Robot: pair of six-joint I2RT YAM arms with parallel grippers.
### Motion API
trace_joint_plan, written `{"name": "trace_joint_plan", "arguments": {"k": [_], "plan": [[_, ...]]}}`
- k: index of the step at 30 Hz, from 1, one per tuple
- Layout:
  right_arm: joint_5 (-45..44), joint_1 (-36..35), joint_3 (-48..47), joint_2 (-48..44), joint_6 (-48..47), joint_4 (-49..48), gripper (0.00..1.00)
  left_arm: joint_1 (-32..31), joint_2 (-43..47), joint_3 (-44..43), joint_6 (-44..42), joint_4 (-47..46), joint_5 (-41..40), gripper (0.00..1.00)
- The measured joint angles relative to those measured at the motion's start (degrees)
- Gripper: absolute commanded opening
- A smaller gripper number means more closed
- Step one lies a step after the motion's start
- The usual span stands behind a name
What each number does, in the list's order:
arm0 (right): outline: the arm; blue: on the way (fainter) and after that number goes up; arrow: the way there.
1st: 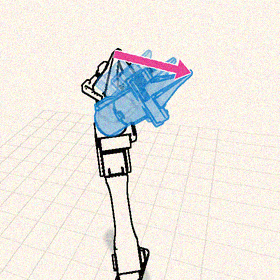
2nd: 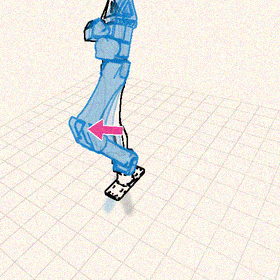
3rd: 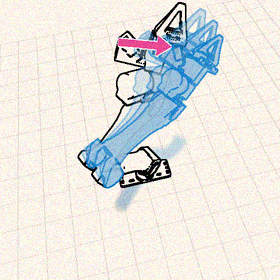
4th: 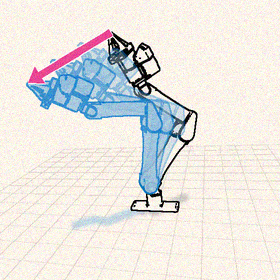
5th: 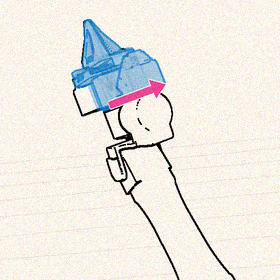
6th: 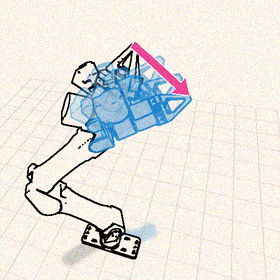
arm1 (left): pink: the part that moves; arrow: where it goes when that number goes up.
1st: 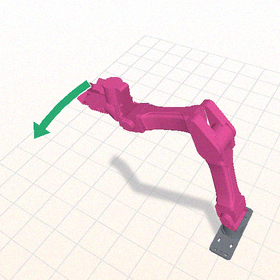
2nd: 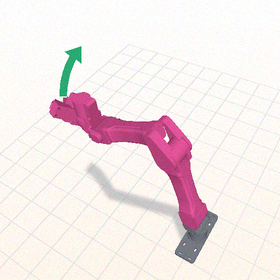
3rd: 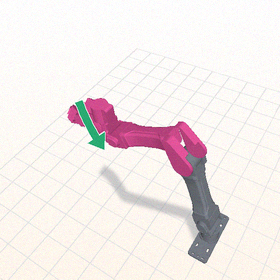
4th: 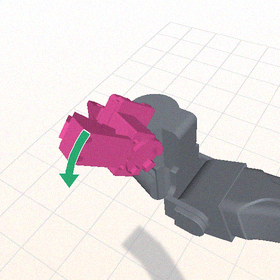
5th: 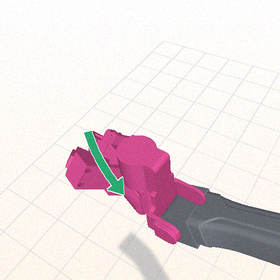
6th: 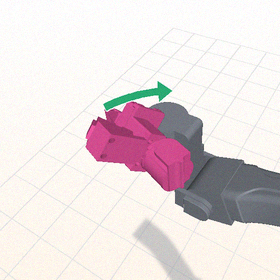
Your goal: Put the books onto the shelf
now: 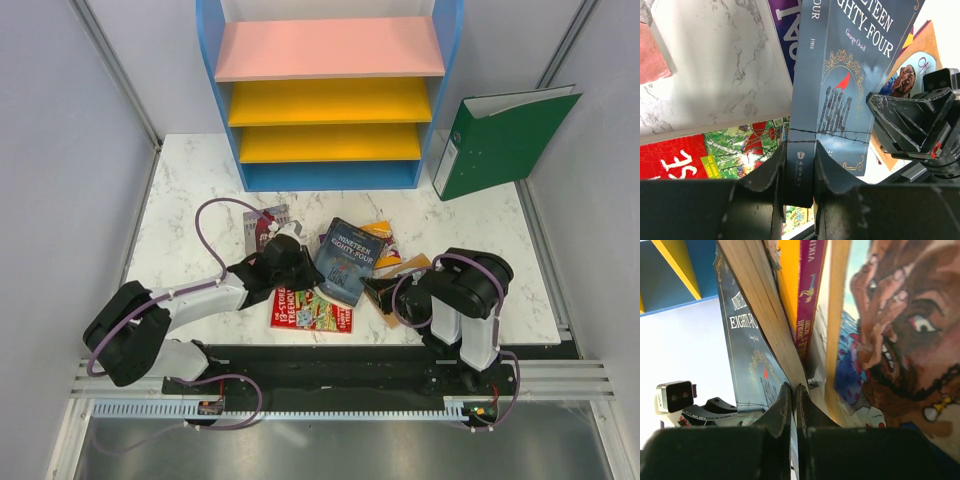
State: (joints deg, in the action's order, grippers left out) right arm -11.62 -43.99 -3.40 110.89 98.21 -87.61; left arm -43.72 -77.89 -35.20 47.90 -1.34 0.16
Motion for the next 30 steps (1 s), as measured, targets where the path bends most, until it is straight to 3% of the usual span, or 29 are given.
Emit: {"name": "trace_joint_plan", "arguments": {"k": [4, 8, 10, 11, 12, 15, 18, 24, 30], "plan": [[1.1, 0.7, 0.0, -1.4, -1.8, 0.9, 0.00, 0.2, 0.3, 0.0, 0.0, 0.2, 0.4, 0.02], [3.2, 1.3, -0.3, -9.4, -7.1, 8.5, 0.05, 0.2, 2.3, -0.1, -0.1, 2.1, 0.9, 0.02], [3.9, 1.4, -1.6, -16.4, -11.5, 17.1, 0.29, 0.2, 4.0, -0.4, -0.3, 4.2, 0.8, 0.02], [4.0, 1.3, -3.2, -21.3, -14.1, 24.4, 0.37, 0.2, 4.8, -0.8, -0.5, 5.4, 0.5, 0.02], [3.8, 1.2, -5.7, -26.3, -17.4, 32.7, 0.52, 0.3, 5.4, -1.1, -0.8, 6.1, 0.2, 0.02], [2.1, 0.4, -14.1, -37.4, -26.1, 52.0, 0.73, 0.4, 7.1, -3.0, -1.7, 9.0, -0.5, 0.02], [-0.8, -0.1, -21.5, -44.4, -34.2, 65.0, 0.84, 0.4, 7.8, -5.4, -2.4, 11.2, -0.3, 0.02], [-6.7, -0.1, -24.8, -49.1, -42.9, 78.0, 0.98, 0.1, 8.3, -9.3, -3.7, 15.3, 1.9, 0.02], [-12.5, 0.0, -23.5, -54.3, -45.9, 85.6, 0.98, 0.1, 9.7, -14.9, -4.7, 22.5, 3.1, 0.02]]}}
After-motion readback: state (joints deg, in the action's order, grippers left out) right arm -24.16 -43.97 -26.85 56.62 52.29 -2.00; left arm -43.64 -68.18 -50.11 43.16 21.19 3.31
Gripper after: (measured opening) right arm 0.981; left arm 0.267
